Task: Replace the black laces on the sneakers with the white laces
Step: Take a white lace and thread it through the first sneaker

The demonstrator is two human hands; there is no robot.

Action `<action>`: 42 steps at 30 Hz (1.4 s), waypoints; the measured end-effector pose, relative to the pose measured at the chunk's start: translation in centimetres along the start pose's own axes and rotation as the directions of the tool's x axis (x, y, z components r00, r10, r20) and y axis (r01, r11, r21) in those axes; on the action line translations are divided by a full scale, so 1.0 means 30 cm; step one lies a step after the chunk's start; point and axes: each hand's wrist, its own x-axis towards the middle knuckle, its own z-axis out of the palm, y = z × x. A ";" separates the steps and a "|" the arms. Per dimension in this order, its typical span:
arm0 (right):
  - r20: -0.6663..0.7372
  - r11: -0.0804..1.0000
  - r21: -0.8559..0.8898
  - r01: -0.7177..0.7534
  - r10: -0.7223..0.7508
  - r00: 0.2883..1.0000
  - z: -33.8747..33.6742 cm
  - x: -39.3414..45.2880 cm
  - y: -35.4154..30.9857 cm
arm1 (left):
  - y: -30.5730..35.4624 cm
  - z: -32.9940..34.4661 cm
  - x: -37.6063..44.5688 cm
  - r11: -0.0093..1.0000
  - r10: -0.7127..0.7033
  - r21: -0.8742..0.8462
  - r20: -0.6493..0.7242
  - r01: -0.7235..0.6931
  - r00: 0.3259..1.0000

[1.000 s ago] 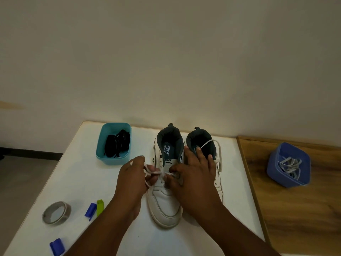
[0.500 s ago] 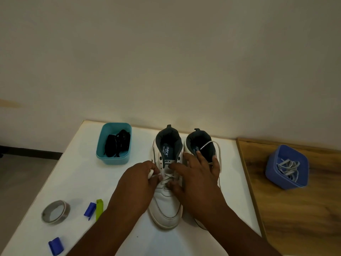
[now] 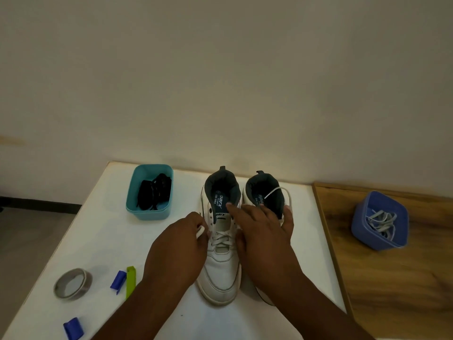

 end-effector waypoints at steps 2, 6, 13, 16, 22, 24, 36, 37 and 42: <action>0.025 1.000 -0.022 0.008 -0.008 1.000 -0.018 0.001 0.010 | 0.009 -0.007 0.001 0.999 -0.001 -0.032 0.013 0.002 1.000; 0.028 0.998 -0.067 -0.008 0.010 1.000 -0.033 -0.002 0.020 | 0.011 -0.019 -0.002 0.999 -0.015 -0.038 0.041 0.017 0.999; -0.126 0.994 -0.093 -0.062 0.050 0.991 -0.044 0.010 0.057 | 0.011 -0.020 -0.002 0.987 -0.104 -0.108 0.102 0.115 0.989; -0.247 0.992 -0.042 -0.116 0.102 0.964 -0.054 0.018 0.073 | 0.011 -0.021 0.000 0.981 -0.147 -0.111 0.114 0.159 0.983; -0.449 0.876 0.461 -0.141 0.367 0.815 -0.091 0.040 0.075 | 0.015 -0.021 0.004 0.969 -0.170 -0.158 0.132 0.190 0.977; -0.424 0.731 0.669 -0.136 0.525 0.738 -0.111 0.051 0.077 | 0.023 -0.020 -0.004 0.973 -0.157 -0.149 0.127 0.175 0.979; -0.473 0.678 0.566 0.469 -0.199 0.858 -0.136 -0.019 -0.072 | 0.085 -0.077 -0.018 0.875 -0.071 -0.473 0.076 0.099 0.995; -0.433 0.671 0.575 0.468 -0.236 0.870 -0.117 -0.022 -0.071 | 0.091 -0.060 -0.008 0.842 -0.088 -0.517 0.146 0.152 0.985; -0.293 0.778 0.577 0.250 -0.089 0.952 -0.072 -0.009 -0.045 | 0.125 -0.058 0.008 0.771 -0.232 -0.534 0.273 0.347 0.934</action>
